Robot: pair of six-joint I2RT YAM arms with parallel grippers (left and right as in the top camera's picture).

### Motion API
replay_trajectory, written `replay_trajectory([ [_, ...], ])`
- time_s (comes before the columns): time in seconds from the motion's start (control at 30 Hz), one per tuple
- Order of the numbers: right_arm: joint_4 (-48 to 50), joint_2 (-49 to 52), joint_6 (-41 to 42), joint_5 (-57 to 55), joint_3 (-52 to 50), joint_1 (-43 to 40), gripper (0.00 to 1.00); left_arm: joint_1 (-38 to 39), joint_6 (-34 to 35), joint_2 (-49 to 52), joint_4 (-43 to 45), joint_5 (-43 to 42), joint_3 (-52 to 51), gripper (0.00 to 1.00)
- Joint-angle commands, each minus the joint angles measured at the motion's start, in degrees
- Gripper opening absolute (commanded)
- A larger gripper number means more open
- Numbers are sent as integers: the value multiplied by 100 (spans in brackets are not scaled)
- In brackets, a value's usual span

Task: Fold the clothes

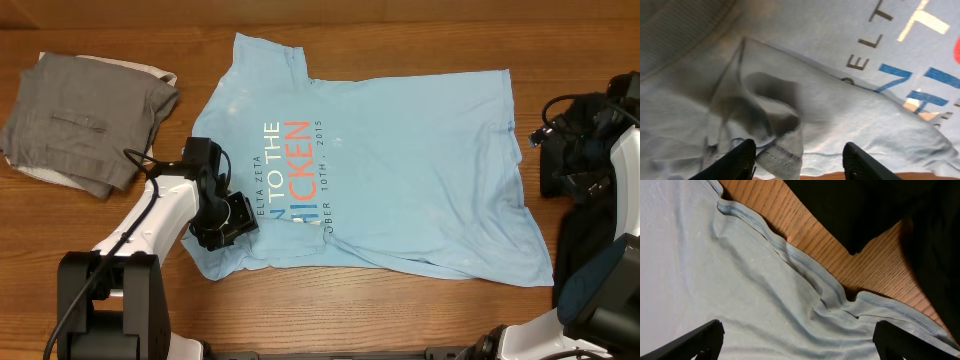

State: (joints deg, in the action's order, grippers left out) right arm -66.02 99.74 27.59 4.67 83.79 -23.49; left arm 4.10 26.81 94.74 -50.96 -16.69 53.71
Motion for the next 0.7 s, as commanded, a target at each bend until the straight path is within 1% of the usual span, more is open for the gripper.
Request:
replay_trajectory([
  [0.0, 22, -50, -20, 13, 105, 28, 100, 4, 20, 9, 11, -289, -68, 63],
  [0.07, 22, -50, -20, 13, 105, 28, 100, 4, 17, 9, -2, -282, -79, 64],
  [0.2, 22, -50, -20, 13, 105, 28, 100, 7, 20, 9, 7, -284, -155, 64],
  [0.43, 22, -50, -20, 15, 105, 28, 100, 11, 20, 9, 22, -286, -302, 63],
  [0.57, 22, -50, -20, 13, 105, 28, 100, 11, 20, 9, 22, -295, -302, 60],
  [0.67, 22, -50, -20, 13, 105, 28, 100, 11, 20, 9, 7, -446, -302, 59],
])
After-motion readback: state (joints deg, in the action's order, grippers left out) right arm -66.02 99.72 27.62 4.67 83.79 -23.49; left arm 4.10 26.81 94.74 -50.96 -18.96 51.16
